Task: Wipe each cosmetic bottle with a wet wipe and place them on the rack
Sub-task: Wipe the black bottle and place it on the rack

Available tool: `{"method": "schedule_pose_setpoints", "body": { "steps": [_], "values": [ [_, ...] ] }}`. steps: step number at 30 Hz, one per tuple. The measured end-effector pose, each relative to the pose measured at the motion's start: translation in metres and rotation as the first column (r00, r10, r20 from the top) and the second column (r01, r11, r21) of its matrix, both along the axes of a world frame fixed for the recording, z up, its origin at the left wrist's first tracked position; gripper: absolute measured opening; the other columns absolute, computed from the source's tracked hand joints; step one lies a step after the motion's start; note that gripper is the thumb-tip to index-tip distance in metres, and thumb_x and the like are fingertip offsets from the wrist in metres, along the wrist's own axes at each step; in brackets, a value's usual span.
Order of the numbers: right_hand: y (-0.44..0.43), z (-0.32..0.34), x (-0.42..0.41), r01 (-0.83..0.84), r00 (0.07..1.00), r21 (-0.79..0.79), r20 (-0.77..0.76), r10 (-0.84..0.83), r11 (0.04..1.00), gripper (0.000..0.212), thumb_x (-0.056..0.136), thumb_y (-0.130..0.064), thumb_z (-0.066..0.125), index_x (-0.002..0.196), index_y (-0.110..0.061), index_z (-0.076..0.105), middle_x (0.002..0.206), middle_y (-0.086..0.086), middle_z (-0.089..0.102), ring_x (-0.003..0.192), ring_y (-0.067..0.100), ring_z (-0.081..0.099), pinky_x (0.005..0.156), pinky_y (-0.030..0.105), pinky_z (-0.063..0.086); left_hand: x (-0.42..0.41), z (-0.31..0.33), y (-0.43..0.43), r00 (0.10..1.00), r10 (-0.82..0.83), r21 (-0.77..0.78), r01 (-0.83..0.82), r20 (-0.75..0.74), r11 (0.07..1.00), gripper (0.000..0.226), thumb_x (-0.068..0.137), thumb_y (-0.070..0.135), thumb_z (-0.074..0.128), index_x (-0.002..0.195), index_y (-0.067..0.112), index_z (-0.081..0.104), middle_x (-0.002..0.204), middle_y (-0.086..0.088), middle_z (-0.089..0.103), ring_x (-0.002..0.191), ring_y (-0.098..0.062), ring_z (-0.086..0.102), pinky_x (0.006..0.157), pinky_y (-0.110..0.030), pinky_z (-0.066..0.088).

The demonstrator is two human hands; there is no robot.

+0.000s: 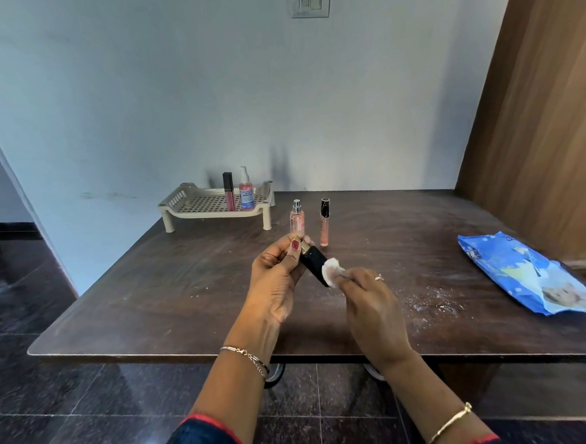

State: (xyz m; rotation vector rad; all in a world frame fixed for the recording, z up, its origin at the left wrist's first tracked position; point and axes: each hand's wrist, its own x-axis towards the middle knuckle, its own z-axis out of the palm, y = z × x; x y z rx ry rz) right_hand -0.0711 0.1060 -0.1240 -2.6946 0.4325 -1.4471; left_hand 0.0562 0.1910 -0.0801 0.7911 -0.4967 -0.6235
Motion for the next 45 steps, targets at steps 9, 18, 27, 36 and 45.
{"method": "schedule_pose_setpoints", "body": {
  "steps": [9, 18, 27, 36, 45],
  "values": [
    [0.005, 0.032, 0.011, 0.012, 1.0, -0.194, -0.002, -0.012, 0.981, 0.031, 0.087, -0.009, 0.056, 0.115, -0.007, 0.067, 0.102, 0.007, 0.067, 0.086, 0.024, 0.062, 0.064, 0.031, 0.051, -0.011, 0.004, -0.005, 0.999, -0.037, 0.048, 0.037, 0.011, 0.998, 0.016, 0.089, 0.0, 0.055, 0.102, 0.0, 0.066, 0.083, -0.007, 0.073, 0.08, -0.016, 0.067, 0.084, -0.031, 0.055],
    [-0.004, 0.031, 0.004, -0.054, 0.998, -0.049, 0.04, 0.056, 0.997, 0.033, 0.092, -0.012, 0.044, 0.111, -0.006, 0.07, 0.103, 0.008, 0.068, 0.082, 0.027, 0.065, 0.065, 0.036, 0.055, -0.014, 0.007, -0.004, 0.996, -0.086, 0.024, 0.087, -0.02, 0.996, 0.016, 0.09, 0.001, 0.053, 0.098, 0.003, 0.067, 0.083, -0.007, 0.073, 0.078, -0.014, 0.069, 0.072, -0.025, 0.058],
    [0.004, 0.016, -0.009, -0.062, 0.998, -0.117, 0.007, 0.063, 0.991, 0.03, 0.087, -0.008, 0.046, 0.103, -0.003, 0.071, 0.095, 0.007, 0.067, 0.077, 0.025, 0.063, 0.055, 0.035, 0.053, -0.004, 0.007, -0.002, 0.999, -0.018, 0.026, 0.019, -0.042, 0.999, 0.015, 0.092, 0.003, 0.052, 0.097, 0.002, 0.067, 0.079, -0.006, 0.073, 0.076, -0.015, 0.069, 0.072, -0.028, 0.059],
    [-0.002, 0.033, -0.015, -0.005, 0.965, 0.411, 0.241, -0.103, 0.911, 0.029, 0.083, 0.008, 0.063, 0.106, -0.008, 0.071, 0.087, -0.013, 0.059, 0.073, -0.005, 0.055, 0.069, 0.0, 0.039, 0.005, 0.017, 0.002, 0.995, -0.035, -0.002, 0.035, -0.092, 0.999, 0.017, 0.084, 0.003, 0.059, 0.098, 0.003, 0.068, 0.088, -0.01, 0.073, 0.091, -0.02, 0.07, 0.072, -0.03, 0.059],
    [0.016, 0.041, 0.006, -0.089, 0.995, -0.074, -0.056, 0.085, 0.993, 0.035, 0.087, -0.007, 0.044, 0.113, -0.005, 0.068, 0.107, 0.009, 0.065, 0.09, 0.023, 0.062, 0.071, 0.031, 0.053, 0.008, 0.019, 0.005, 0.995, -0.021, -0.029, 0.019, -0.101, 0.999, 0.015, 0.092, 0.005, 0.051, 0.096, 0.003, 0.065, 0.078, -0.006, 0.073, 0.075, -0.016, 0.071, 0.071, -0.031, 0.059]
  ]
}}
